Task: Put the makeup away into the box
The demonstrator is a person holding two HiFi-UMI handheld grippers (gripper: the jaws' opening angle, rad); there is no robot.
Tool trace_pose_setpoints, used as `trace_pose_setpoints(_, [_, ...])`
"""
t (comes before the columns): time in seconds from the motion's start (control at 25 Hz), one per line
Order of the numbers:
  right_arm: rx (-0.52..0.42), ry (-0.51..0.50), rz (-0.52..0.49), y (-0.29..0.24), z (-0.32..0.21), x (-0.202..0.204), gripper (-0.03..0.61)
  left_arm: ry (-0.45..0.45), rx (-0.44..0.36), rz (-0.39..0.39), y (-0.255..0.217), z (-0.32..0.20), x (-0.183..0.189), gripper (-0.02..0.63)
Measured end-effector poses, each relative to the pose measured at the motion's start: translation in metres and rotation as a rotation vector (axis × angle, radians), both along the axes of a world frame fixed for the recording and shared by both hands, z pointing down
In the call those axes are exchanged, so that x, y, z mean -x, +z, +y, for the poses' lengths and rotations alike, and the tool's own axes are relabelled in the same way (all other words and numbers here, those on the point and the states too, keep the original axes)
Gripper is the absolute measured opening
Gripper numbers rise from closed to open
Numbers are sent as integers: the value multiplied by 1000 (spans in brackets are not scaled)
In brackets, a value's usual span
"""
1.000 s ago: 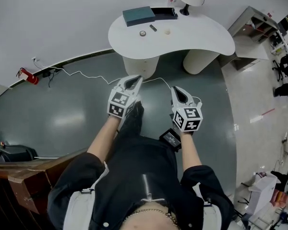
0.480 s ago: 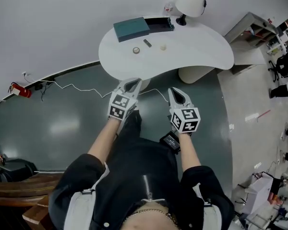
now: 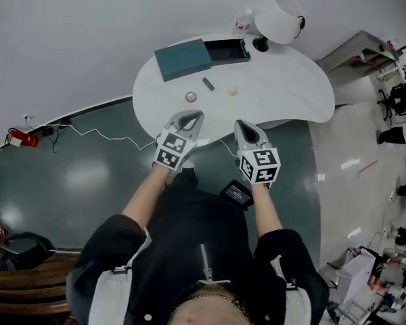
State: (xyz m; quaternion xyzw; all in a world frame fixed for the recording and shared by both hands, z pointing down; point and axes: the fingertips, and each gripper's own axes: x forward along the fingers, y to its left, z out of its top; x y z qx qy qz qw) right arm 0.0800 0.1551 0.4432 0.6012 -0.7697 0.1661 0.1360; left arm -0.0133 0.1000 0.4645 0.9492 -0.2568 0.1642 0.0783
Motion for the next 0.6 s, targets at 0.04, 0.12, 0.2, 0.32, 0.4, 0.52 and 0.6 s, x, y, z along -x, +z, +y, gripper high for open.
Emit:
trace_pose_setpoints(0.04, [4,0,5,2,-11,-3,6,4,2,-4,1,-9,-2,15])
trace_pose_setpoints(0.12, [13,-4,18,6,-31,-8,7,8,7,-9,4,-27,-6,14])
trace_pose_setpoints(0.2, [24,-12,36,11,-48,-10,7,10,9,-13,6,-44,-7,14])
trace_pose_setpoints(0.32, [41,-21,69,17,-67,-16,8,13,18,-18,10,-62,-10,14])
trace_pose_setpoints(0.4, [51,-23,89,20,-79,-22,8,17,25,-18,12,-72,-15,14])
trace_pose_setpoints(0.52, [76,-31,109,29,-92,-33,8,15,41,-15,16,-83,-22,14])
trace_pose_setpoints(0.6, [88,-37,112,34,-102,-42,8,10,46,-17,19,-93,-29,14])
